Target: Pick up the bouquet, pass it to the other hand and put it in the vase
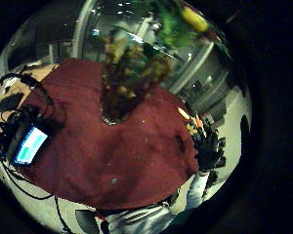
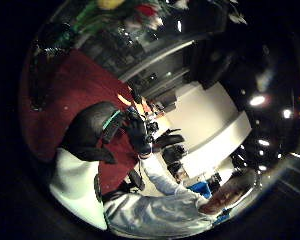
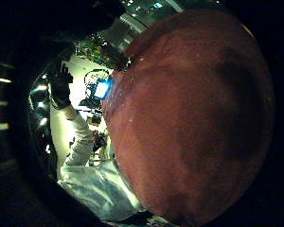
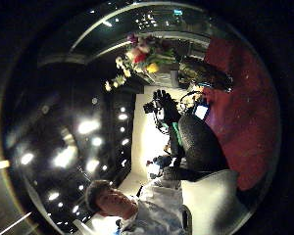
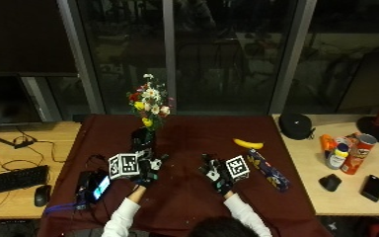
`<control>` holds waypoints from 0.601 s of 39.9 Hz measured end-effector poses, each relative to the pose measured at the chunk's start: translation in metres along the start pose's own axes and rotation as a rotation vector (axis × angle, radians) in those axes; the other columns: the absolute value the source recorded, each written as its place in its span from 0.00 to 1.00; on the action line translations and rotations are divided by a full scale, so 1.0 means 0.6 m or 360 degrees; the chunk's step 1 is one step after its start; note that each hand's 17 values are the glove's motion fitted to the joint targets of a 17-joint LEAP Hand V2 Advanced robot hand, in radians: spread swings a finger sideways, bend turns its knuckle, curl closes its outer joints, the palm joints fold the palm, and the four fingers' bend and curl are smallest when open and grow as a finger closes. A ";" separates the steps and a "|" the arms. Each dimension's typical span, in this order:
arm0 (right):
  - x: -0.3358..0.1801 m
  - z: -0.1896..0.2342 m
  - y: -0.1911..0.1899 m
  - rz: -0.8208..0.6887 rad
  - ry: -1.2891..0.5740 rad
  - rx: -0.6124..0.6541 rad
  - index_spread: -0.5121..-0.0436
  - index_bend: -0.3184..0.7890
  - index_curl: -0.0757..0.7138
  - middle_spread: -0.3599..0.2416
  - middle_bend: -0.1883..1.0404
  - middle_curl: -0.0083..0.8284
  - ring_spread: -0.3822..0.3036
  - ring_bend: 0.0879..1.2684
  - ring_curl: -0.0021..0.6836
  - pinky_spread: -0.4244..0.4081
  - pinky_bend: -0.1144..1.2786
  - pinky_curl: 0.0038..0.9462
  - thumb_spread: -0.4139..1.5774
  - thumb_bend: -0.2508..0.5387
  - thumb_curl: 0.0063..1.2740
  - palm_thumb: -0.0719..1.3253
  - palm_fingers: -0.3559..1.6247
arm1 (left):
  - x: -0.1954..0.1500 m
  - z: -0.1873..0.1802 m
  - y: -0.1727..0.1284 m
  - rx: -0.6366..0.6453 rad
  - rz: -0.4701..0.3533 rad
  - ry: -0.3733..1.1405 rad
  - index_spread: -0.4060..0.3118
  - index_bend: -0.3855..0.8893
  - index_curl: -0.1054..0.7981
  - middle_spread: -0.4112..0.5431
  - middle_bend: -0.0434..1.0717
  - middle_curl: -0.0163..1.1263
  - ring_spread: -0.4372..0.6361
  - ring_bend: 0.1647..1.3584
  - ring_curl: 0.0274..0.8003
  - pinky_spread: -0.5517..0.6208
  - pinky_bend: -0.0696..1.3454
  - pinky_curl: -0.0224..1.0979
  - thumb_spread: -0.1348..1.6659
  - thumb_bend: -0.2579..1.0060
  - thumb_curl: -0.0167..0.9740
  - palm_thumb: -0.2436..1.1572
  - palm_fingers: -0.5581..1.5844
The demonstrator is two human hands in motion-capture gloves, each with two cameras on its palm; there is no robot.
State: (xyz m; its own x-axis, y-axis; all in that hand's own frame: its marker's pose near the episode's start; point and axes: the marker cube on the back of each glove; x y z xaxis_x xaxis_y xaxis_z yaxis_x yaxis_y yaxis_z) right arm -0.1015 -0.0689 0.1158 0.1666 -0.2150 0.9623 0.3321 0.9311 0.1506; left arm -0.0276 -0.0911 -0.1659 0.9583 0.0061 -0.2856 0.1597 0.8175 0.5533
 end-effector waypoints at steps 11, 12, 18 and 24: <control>-0.020 0.004 0.012 -0.0080 0.0144 -0.0021 0.47 0.44 0.59 0.62 0.29 0.31 0.63 0.21 0.44 0.84 0.37 0.35 0.76 0.29 0.32 0.50 0.38 | 0.047 0.020 0.033 -0.0107 0.0125 0.0049 0.88 0.37 0.22 0.90 0.19 0.23 0.92 0.27 0.38 0.90 0.24 0.31 0.57 0.18 0.41 0.55 0.18; -0.022 0.004 0.012 -0.0088 0.0137 -0.0021 0.47 0.44 0.59 0.62 0.29 0.31 0.63 0.21 0.44 0.84 0.37 0.35 0.76 0.29 0.32 0.51 0.38 | 0.047 0.022 0.034 -0.0117 0.0127 0.0050 0.87 0.37 0.22 0.90 0.19 0.23 0.92 0.27 0.38 0.90 0.24 0.30 0.57 0.18 0.41 0.55 0.18; -0.017 0.009 0.000 -0.0174 0.0120 -0.0024 0.47 0.44 0.58 0.60 0.29 0.32 0.62 0.20 0.44 0.84 0.37 0.35 0.76 0.29 0.32 0.51 0.39 | 0.044 0.033 0.036 -0.0159 0.0117 0.0068 0.87 0.37 0.22 0.89 0.19 0.23 0.92 0.27 0.37 0.90 0.24 0.31 0.58 0.18 0.40 0.55 0.19; -0.005 0.008 -0.002 -0.0178 0.0286 -0.0025 0.46 0.44 0.58 0.60 0.29 0.32 0.62 0.19 0.44 0.84 0.36 0.35 0.76 0.29 0.32 0.51 0.39 | 0.043 0.041 0.036 -0.0164 0.0125 0.0097 0.86 0.38 0.22 0.88 0.19 0.23 0.91 0.27 0.36 0.89 0.23 0.31 0.58 0.18 0.39 0.55 0.19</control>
